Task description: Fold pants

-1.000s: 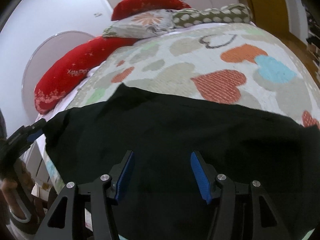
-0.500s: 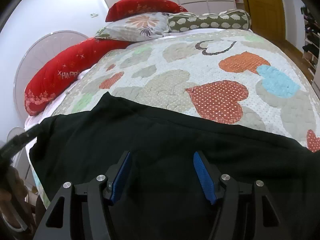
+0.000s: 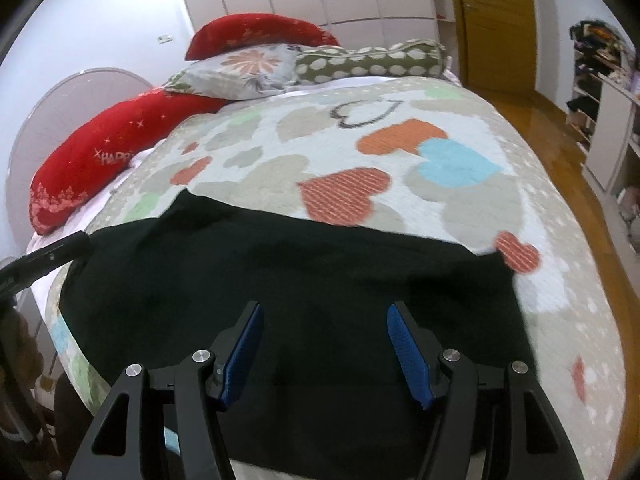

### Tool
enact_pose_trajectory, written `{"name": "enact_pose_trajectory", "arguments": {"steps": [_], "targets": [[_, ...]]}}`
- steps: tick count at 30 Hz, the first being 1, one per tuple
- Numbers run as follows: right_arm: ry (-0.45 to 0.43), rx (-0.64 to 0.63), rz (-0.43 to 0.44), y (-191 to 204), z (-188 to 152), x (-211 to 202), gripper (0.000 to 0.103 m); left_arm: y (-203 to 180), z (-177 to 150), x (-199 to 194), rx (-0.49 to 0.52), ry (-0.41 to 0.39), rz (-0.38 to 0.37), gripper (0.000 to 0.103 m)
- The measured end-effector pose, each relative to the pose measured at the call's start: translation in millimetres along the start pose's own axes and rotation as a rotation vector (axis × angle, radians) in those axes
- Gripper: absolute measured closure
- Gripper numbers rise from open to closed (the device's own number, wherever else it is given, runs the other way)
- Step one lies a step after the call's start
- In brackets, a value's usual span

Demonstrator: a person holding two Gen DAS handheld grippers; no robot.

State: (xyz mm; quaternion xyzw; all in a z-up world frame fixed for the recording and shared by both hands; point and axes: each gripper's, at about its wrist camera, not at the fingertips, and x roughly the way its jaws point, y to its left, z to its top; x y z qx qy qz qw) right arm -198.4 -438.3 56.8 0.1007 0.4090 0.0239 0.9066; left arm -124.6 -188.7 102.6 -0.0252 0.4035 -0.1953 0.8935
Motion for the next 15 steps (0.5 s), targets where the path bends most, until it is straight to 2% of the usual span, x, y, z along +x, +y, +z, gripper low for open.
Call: {"name": "enact_pose_trajectory", "arguments": {"steps": [3,6,7,9,12,15], "targets": [[0.035,0.028,-0.022,-13.7,-9.1,6.0,0.039,-18.7,0.4,16.0,0.054,0.047,-0.047,0.033],[0.039,0.033,0.002,-18.0,-14.5,9.3,0.039,-31.6,1.5,30.6,0.075,0.110,-0.115,0.033],[0.030,0.039,0.022,-20.1,-15.1,4.1,0.039,-37.0,3.9,37.4,0.084,0.149,-0.153,0.033],[0.009,0.053,0.042,-27.6,-18.1,-9.1,0.039,-46.5,7.7,42.4,0.103,0.177,-0.196,0.033],[-0.002,0.060,0.034,-41.7,-24.5,-27.2,0.039,-67.1,14.8,49.0,0.154,0.176,-0.219,0.033],[-0.012,0.067,0.007,-53.8,-32.1,-46.6,0.039,-94.5,19.3,63.3,0.217,0.215,-0.281,0.033]]}}
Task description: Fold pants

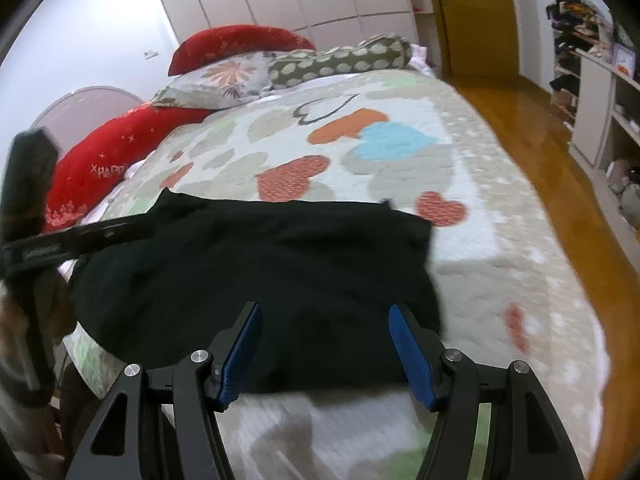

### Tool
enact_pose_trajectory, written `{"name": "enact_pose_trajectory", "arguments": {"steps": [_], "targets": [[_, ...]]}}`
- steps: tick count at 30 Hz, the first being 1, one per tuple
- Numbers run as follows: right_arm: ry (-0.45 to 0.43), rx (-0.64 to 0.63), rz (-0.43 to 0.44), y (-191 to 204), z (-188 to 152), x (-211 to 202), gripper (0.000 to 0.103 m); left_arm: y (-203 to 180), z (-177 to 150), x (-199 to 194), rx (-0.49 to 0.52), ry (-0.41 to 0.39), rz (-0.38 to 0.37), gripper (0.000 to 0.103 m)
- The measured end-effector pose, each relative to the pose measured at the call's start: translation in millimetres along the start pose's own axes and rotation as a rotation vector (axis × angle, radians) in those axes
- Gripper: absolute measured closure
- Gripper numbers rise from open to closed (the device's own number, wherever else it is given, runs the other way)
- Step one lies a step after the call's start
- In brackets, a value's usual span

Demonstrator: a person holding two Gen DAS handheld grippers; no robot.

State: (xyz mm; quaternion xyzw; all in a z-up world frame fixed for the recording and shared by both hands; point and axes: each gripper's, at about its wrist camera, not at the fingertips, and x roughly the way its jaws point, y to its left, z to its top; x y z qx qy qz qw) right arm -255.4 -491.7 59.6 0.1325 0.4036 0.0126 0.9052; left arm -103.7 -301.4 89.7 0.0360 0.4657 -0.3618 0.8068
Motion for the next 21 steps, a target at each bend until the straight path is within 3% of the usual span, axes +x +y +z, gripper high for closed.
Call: {"name": "enact_pose_trajectory", "arguments": {"steps": [7,12,17,21], "targets": [[0.020,0.115,0.015,-39.8,-22.1,-8.3,0.036,-51.6,22.9,61.7,0.183,0.115,-0.101,0.033],[0.003,0.129,0.070,-41.2,-24.8,4.3,0.035,-67.1,35.7,96.2,0.290,0.158,-0.090,0.033],[-0.053,0.125,0.068,-45.5,-13.0,-2.9,0.035,-70.3,40.8,106.9,0.362,0.168,-0.077,0.033],[-0.111,0.053,0.065,-46.5,22.6,-3.2,0.035,-64.6,41.5,100.8,0.362,0.152,-0.086,0.033]]}}
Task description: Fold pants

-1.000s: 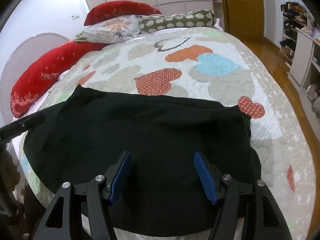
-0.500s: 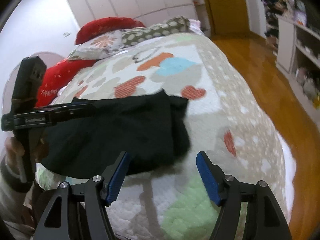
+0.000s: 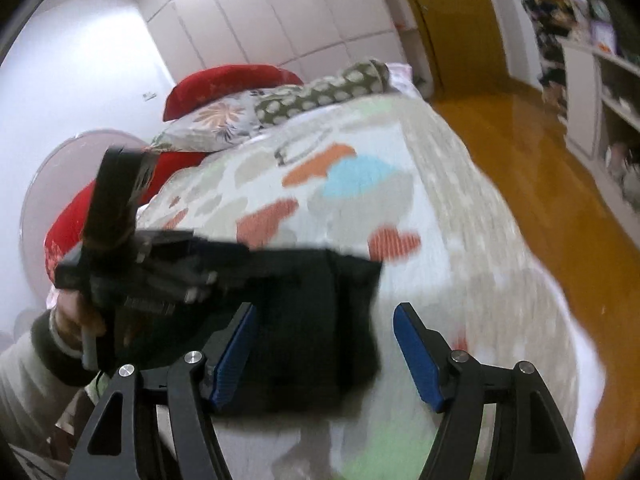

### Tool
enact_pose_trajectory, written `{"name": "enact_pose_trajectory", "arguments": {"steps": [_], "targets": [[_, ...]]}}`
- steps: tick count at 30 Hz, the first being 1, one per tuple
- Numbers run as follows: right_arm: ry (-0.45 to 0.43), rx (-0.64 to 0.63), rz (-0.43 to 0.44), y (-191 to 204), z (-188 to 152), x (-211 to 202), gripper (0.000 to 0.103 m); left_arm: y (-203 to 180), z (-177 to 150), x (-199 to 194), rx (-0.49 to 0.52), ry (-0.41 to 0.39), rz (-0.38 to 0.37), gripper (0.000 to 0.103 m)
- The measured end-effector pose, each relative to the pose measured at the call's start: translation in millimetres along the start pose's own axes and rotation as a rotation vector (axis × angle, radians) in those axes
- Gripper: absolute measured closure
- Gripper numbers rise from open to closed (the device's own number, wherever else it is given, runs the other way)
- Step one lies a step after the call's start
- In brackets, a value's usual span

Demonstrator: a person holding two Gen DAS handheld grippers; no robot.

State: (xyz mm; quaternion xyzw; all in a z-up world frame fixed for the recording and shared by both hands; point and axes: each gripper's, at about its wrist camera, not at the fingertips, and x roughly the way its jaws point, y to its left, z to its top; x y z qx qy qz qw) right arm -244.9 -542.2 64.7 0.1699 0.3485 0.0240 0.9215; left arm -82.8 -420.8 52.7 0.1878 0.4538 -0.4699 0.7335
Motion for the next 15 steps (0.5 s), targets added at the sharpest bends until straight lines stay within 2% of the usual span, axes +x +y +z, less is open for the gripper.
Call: {"name": "enact_pose_trajectory", "arguments": {"steps": [2,4,8,10,12,15], "targets": [[0.009,-0.048,0.011,4.1,14.1,18.5,0.039,6.6,-3.7,-5.2,-0.020,-0.007,0.008,0.033],[0.058,-0.078,0.021,7.4,22.6,42.8,0.074,13.5,-7.7,-10.7,-0.039,-0.012,0.016,0.033],[0.125,-0.155,-0.003,13.4,24.8,71.3,0.084,25.9,-14.4,-23.7,-0.068,-0.029,0.040,0.033],[0.103,-0.164,-0.024,12.3,33.2,64.1,0.092,32.7,-14.1,-30.1,-0.086,-0.045,0.050,0.033],[0.040,-0.152,-0.055,5.6,46.7,52.1,0.095,36.5,-11.5,-34.5,-0.101,-0.063,0.051,0.033],[0.051,-0.112,-0.062,-5.5,53.5,60.1,0.095,35.8,-8.7,-34.8,-0.116,-0.081,0.040,0.033]]}}
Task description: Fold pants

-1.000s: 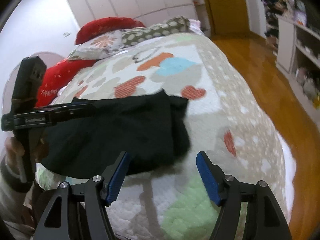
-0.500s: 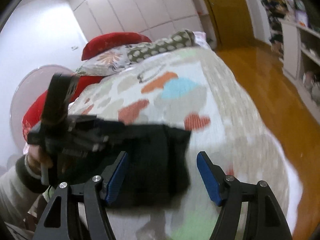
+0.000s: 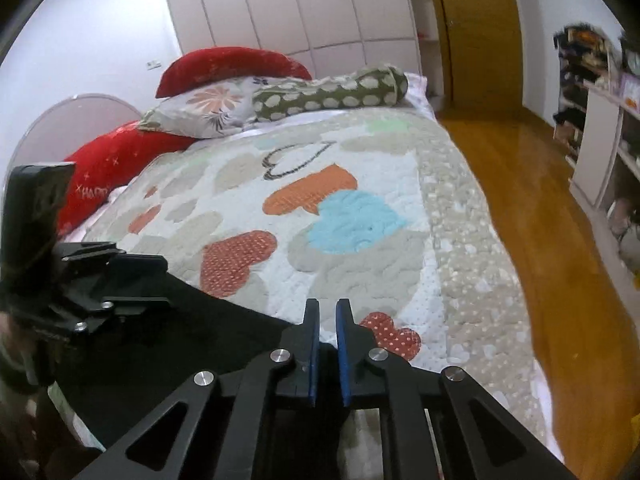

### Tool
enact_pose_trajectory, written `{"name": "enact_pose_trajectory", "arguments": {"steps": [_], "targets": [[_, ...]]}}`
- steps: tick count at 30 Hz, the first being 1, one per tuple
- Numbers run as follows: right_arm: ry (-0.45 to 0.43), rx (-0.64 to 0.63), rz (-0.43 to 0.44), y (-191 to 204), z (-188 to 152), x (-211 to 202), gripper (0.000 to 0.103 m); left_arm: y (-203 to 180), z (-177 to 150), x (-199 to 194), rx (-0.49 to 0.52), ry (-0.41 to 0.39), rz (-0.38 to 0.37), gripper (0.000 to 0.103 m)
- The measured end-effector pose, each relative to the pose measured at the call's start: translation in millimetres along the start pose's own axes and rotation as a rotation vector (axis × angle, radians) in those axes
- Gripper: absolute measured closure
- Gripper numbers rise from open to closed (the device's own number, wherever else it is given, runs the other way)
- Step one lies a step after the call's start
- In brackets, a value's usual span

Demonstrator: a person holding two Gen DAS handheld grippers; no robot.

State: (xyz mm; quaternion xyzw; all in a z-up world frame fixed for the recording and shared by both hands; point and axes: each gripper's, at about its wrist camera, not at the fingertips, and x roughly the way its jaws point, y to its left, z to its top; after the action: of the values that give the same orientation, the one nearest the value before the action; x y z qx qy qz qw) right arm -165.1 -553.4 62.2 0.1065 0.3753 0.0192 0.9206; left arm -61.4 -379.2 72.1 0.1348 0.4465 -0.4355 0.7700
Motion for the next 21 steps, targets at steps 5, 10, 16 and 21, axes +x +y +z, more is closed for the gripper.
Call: {"name": "enact_pose_trajectory", "arguments": {"steps": [5,10,16,21], "targets": [[-0.018,0.053,0.078,-3.3,-13.5,-7.3,0.091,-7.6,-5.4,2.8,0.036,0.017,-0.002,0.033],[-0.027,0.023,0.132,5.1,-24.4,-26.8,0.031,-3.4,-8.9,-2.0,0.015,0.007,-0.015,0.033],[0.081,-0.063,0.083,26.3,-34.9,7.9,0.084,-2.6,-14.9,-0.5,0.003,0.024,-0.003,0.033],[0.031,-0.087,0.030,21.0,-14.6,-8.2,0.096,3.3,-11.3,-3.2,-0.010,0.009,0.006,0.033]]}}
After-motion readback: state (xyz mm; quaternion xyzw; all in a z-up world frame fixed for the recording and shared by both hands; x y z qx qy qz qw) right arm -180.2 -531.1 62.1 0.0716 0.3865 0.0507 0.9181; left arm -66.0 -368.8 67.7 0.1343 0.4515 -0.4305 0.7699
